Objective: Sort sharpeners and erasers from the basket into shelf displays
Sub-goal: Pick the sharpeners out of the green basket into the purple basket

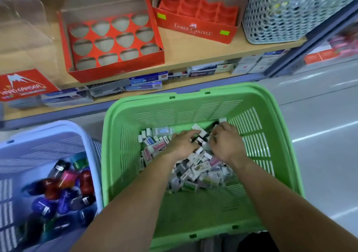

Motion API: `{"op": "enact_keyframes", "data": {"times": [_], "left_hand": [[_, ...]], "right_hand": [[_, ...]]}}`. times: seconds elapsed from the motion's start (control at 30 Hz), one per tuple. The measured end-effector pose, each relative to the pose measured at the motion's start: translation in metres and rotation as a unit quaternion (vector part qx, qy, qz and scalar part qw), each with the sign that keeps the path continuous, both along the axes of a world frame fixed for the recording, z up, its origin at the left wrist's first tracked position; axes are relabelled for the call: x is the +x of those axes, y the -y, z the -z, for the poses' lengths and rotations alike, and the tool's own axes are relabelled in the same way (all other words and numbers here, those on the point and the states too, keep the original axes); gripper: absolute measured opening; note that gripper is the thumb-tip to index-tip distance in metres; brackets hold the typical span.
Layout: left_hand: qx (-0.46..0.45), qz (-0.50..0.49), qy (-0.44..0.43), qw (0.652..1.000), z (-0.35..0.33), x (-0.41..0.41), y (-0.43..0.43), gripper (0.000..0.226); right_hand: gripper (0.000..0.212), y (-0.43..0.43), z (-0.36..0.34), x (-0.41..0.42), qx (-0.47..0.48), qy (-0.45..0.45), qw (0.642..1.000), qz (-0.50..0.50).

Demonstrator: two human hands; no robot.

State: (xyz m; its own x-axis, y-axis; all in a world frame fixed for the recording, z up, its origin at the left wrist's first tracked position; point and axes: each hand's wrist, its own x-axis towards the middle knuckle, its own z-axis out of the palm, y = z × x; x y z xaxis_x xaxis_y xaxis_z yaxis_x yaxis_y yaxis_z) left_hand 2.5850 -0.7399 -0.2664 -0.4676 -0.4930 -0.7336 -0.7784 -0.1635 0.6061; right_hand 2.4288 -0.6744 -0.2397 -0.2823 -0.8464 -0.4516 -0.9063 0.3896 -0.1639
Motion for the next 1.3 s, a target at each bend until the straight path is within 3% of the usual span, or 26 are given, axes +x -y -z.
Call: {"op": "enact_keyframes", "data": {"times": [0.17, 0.27, 0.43, 0.57, 0.63, 0.8, 0.97, 1.13, 1.3], "left_hand": [[-0.009, 0.027, 0.034, 0.999, 0.005, 0.000, -0.002, 0.055], [-0.002, 0.041, 0.035, 0.999, 0.001, 0.001, -0.001, 0.049], [0.067, -0.021, -0.009, 0.998, -0.004, 0.006, -0.004, 0.043], [0.048, -0.009, -0.002, 0.999, -0.010, 0.007, -0.003, 0.066], [0.033, 0.005, 0.005, 0.999, -0.014, 0.009, -0.003, 0.069], [0.025, -0.095, -0.047, 0.994, -0.013, 0.017, -0.010, 0.040], [-0.028, -0.159, -0.041, 0.986, -0.021, 0.027, -0.011, 0.034], [-0.081, -0.252, -0.054, 0.963, -0.031, 0.038, -0.010, 0.036], [-0.087, -0.293, -0.074, 0.949, -0.039, 0.047, -0.012, 0.031]], "right_hand": [[0.060, 0.012, 0.000, 0.000, 0.100, -0.010, 0.995, 0.006], [0.066, 0.018, 0.005, 0.001, 0.112, 0.045, 0.992, 0.049], [0.077, 0.016, 0.008, 0.001, 0.110, 0.114, 0.981, 0.112], [0.079, 0.018, 0.008, 0.000, 0.115, 0.140, 0.977, 0.116], [0.074, 0.021, 0.010, 0.000, 0.108, 0.154, 0.974, 0.122], [0.040, 0.021, 0.013, 0.001, 0.134, 0.112, 0.983, 0.058], [0.033, 0.023, 0.009, 0.000, 0.098, 0.174, 0.975, 0.100], [0.054, 0.025, 0.013, 0.003, 0.073, 0.254, 0.957, 0.121], [0.026, 0.023, -0.007, 0.014, 0.040, 0.287, 0.951, 0.112]]}}
